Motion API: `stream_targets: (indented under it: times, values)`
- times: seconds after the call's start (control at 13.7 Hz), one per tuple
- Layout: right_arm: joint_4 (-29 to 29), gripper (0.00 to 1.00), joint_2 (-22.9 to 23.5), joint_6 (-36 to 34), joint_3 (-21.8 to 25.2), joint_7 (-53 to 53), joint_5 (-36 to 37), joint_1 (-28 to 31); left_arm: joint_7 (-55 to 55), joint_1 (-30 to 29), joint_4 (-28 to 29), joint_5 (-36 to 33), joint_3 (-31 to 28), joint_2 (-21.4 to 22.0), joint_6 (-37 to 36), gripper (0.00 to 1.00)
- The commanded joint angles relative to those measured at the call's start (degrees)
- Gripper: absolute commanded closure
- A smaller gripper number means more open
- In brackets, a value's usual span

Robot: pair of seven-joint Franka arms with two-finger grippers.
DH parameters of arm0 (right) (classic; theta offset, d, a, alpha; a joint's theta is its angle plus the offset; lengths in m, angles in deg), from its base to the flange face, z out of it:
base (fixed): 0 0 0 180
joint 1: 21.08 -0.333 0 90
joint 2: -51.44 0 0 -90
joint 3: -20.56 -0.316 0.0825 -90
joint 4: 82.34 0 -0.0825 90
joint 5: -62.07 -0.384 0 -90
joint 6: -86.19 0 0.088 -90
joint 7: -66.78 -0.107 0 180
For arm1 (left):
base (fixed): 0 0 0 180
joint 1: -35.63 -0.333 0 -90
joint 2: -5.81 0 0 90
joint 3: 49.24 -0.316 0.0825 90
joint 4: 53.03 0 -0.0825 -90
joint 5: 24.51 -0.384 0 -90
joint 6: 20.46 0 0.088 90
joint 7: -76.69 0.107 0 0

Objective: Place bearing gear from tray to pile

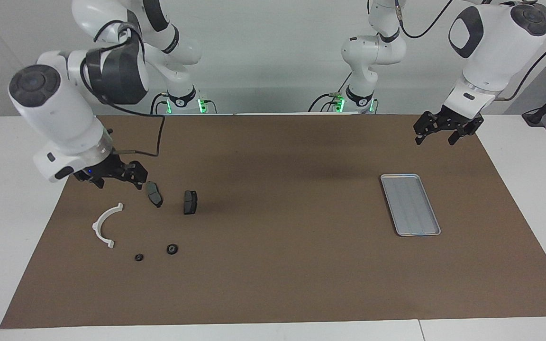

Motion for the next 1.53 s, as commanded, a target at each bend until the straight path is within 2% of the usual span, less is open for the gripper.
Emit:
stream_targets:
  times: [0.0, 0.15, 0.29, 0.44, 0.58, 0.8, 1.02, 1.46]
  values:
    - [-2.74, 0.0, -7.41, -0.6, 6.64, 8.47, -3.18, -4.18, 0.81, -0.41, 0.96, 0.26, 0.28, 1.15, 0.69, 0.0]
    - [-8.43, 0.0, -13.9, 0.71, 10.18, 8.66, -9.24, -5.43, 0.81, -0.41, 0.96, 0.26, 0.28, 1.15, 0.69, 0.0]
    - [-16.51, 0.0, -20.41, 6.23, 11.41, 8.75, -9.96, -6.13, 0.81, -0.41, 0.96, 0.26, 0.28, 1.15, 0.69, 0.0]
    - [-22.42, 0.0, -24.81, 7.84, 11.85, 8.4, -9.79, -7.1, 0.81, -0.41, 0.96, 0.26, 0.28, 1.15, 0.69, 0.0]
    - [-26.03, 0.0, -27.28, 7.93, 11.94, 8.31, -9.53, -7.28, 0.81, -0.41, 0.96, 0.26, 0.28, 1.15, 0.69, 0.0]
    - [-28.67, 0.0, -28.17, 8.01, 12.03, 8.22, -9.26, -7.45, 0.81, -0.41, 0.96, 0.26, 0.28, 1.15, 0.69, 0.0]
    - [-28.59, 0.0, -26.42, 8.01, 12.82, 8.31, -9.26, -7.36, 0.81, -0.41, 0.96, 0.26, 0.28, 1.15, 0.69, 0.0]
    - [-28.77, 0.0, -26.15, 8.01, 13.97, 8.22, -9.35, -7.54, 0.81, -0.41, 0.96, 0.26, 0.28, 1.15, 0.69, 0.0]
